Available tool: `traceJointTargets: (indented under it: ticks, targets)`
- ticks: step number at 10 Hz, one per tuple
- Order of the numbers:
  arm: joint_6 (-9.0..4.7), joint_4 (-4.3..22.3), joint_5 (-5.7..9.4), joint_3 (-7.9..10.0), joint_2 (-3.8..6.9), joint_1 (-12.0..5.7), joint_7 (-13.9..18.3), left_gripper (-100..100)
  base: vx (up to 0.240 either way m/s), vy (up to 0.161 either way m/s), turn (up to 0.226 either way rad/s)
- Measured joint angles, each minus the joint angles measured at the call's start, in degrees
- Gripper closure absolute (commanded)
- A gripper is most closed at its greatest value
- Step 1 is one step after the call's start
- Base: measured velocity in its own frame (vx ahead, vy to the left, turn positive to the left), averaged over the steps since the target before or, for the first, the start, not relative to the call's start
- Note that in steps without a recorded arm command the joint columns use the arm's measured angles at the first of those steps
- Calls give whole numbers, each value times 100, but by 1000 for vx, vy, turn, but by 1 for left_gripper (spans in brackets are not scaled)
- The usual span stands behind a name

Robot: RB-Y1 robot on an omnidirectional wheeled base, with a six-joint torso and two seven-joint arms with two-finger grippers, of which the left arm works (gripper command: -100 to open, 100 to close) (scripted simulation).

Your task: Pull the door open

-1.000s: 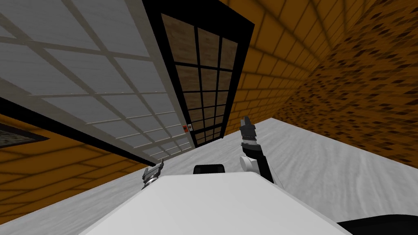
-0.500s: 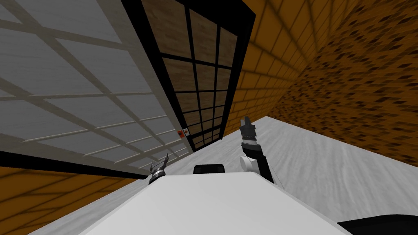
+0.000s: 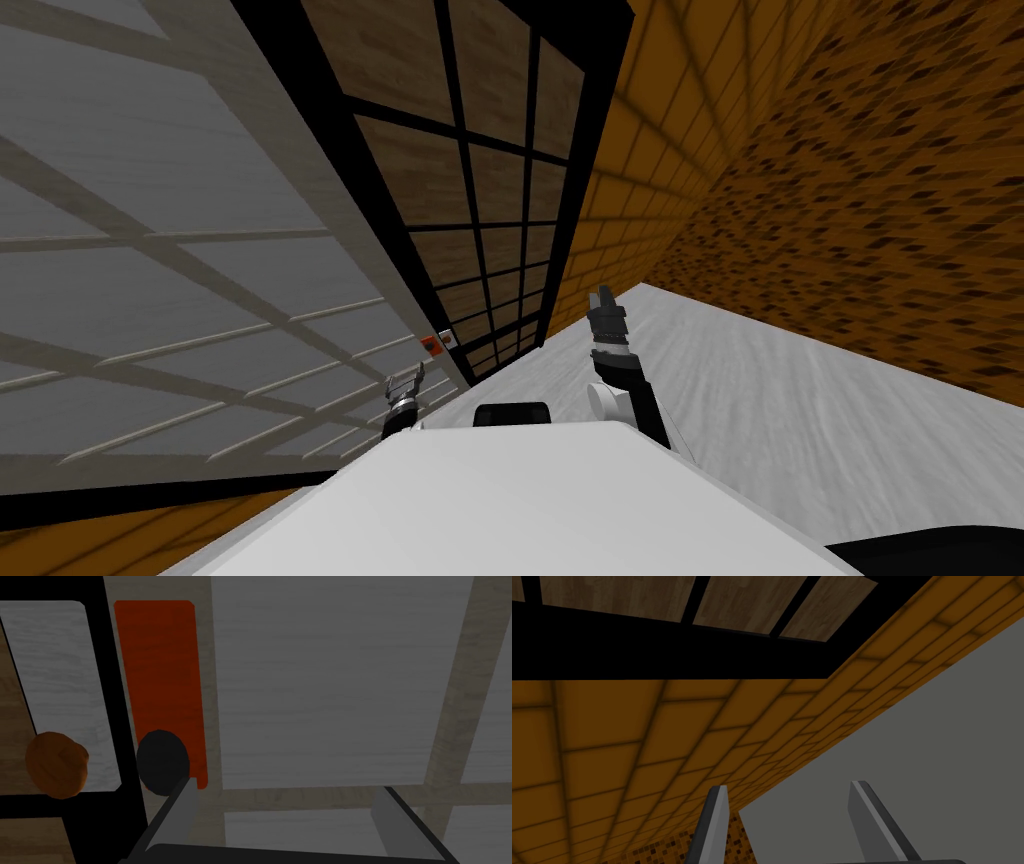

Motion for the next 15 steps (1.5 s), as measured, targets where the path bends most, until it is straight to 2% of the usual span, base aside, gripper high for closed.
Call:
traceJointTargets:
  ticks: [1, 2, 3, 4, 5, 6, 12, 13, 15]
  targets:
    - [-55, 131, 10, 12, 49, -75, -12, -100, 105, -17, -159]
    - [-124, 266, 9, -9, 76, -230, -28, -100, 174, 29, -146]
    - [-104, 169, -9, -58, 40, -271, -14, -100, 174, 23, -89]
    - [-22, -45, -35, -115, -58, -265, 0, -100, 129, 26, -21]
    - [-56, 44, -33, -120, -48, -335, -13, -100, 44, 10, 18]
    - [-90, 64, -31, -121, -56, -335, -16, 100, -14, -12, -5]
    - [-58, 47, -40, -131, -56, -336, -16, 100, -24, -6, 0]
    - [-129, 131, -8, -124, -7, -349, 26, 100, -149, -40, 18]
    - [-80, 107, 18, -136, 26, -281, 146, 100, -123, -38, 55]
